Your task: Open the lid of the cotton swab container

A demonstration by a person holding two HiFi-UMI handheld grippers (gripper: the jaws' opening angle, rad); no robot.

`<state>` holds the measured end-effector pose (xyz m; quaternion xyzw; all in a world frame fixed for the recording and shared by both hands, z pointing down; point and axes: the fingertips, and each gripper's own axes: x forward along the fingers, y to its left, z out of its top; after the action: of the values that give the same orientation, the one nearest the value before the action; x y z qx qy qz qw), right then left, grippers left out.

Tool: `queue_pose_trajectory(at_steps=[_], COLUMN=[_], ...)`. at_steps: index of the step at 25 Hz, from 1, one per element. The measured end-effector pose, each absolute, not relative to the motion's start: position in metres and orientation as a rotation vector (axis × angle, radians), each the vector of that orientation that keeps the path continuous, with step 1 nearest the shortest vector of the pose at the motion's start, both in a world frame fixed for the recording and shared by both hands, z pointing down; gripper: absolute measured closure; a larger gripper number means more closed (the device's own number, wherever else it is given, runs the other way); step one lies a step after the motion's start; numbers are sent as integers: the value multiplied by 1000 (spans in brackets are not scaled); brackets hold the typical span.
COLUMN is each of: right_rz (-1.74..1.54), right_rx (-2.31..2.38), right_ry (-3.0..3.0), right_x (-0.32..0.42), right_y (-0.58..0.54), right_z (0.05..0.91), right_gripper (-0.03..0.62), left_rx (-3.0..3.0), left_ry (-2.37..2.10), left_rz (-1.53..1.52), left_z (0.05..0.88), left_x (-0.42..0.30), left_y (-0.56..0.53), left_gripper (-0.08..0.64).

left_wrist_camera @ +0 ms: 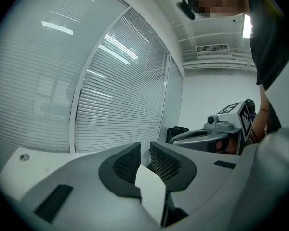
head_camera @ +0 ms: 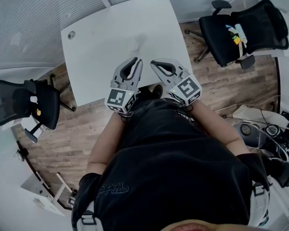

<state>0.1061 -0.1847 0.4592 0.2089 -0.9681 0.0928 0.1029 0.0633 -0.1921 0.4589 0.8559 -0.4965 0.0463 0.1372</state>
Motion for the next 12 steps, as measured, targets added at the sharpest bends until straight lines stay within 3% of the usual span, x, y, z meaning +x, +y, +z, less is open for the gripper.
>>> queue_pose_trajectory(at_steps=[7,12], right_rz=[315,342], right_rx=[593,596], right_ry=[-2843,-2842], right_x=[101,94], right_y=[-196,-209], right_z=[466,469], right_gripper=[571,571], left_rx=[2448,2420], left_ry=[-1437,-1437], left_rz=[173,208], left_z=[482,511], left_x=[63,54], left_y=[-204,-217], left_gripper=[428,337])
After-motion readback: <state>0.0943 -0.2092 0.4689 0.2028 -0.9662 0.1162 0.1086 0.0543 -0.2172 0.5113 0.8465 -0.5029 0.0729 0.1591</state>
